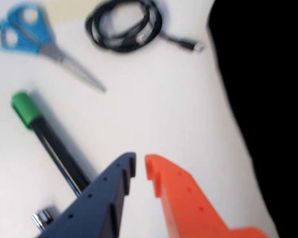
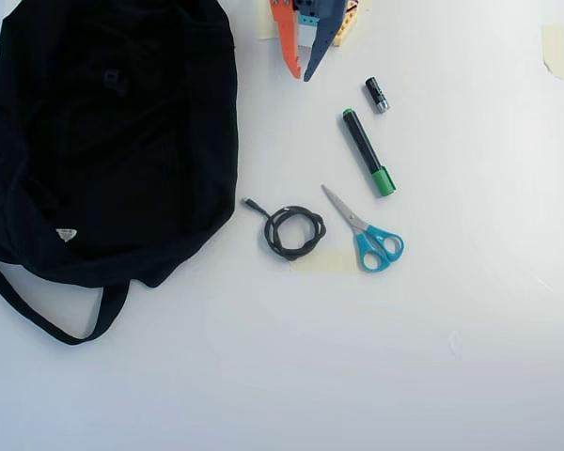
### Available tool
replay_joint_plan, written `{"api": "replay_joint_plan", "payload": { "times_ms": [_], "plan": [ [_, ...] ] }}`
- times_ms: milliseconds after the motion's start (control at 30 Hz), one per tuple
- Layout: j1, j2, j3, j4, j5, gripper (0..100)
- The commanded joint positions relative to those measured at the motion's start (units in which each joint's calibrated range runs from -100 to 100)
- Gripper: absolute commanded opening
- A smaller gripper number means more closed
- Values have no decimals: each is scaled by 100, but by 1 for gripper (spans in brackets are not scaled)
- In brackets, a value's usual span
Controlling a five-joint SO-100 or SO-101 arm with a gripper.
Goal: Put the bike light into the black bag
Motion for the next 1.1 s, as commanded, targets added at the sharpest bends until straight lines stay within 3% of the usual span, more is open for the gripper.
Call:
{"api": "replay_joint_plan", "payload": {
  "times_ms": [0, 267, 433, 1067],
  "plan": [
    [-218, -881, 1320, -643, 49, 2],
    [-315, -2823, 3557, -859, 49, 2],
    [-315, -4052, 4716, -454, 54, 2],
    [-494, -4126, 5785, -695, 33, 2]
  ]
}}
